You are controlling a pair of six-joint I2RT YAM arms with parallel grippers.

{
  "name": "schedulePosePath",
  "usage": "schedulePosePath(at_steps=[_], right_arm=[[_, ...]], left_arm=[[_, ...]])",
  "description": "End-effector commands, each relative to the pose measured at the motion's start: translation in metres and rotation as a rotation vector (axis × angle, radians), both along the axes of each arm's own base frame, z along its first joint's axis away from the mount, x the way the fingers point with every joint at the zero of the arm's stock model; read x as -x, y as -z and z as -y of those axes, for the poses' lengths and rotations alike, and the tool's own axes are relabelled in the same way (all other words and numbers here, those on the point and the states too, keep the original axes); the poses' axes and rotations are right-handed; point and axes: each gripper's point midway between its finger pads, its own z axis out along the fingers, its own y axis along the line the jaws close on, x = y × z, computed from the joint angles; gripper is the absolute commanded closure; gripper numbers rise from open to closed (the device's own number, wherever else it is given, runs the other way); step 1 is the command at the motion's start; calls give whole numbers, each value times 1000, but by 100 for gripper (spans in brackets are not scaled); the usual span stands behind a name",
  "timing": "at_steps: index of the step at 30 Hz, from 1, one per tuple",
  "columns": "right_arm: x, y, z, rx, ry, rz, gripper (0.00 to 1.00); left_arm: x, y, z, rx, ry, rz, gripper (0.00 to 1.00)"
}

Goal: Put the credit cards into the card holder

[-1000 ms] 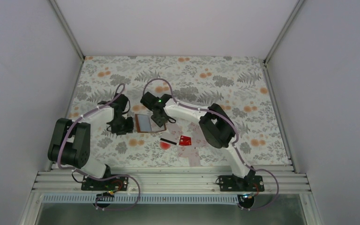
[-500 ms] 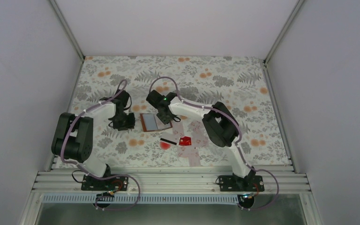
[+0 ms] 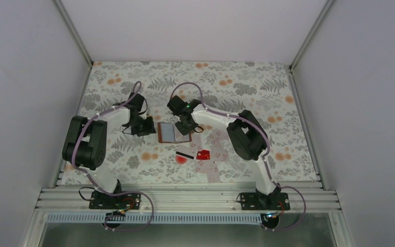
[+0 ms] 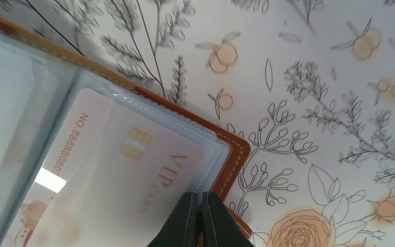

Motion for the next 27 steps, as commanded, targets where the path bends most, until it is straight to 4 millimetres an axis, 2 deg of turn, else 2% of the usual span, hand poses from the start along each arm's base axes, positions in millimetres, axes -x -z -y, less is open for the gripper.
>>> schedulePosePath(at_steps=[1, 7, 10, 15, 21, 27], right_arm=[[-1, 2, 8, -43, 23, -28, 96], [0, 0, 8, -152, 43, -86, 96], [4, 1, 4, -208, 39, -124, 96], [2, -2, 6, -295, 74, -166, 96], [-4, -19, 9, -441, 123, -199, 96], [-6, -31, 13, -500, 136, -208, 96]], left_arm=[[-16, -13, 18, 93, 1, 47, 67], [-26, -41, 40, 198, 24, 104, 67], [-30, -49, 53, 234, 52, 114, 67], [-33, -51, 69, 259, 90, 118, 67], [-38, -60, 96, 296, 154, 135, 67], [-37, -47, 125, 282, 215, 105, 67]])
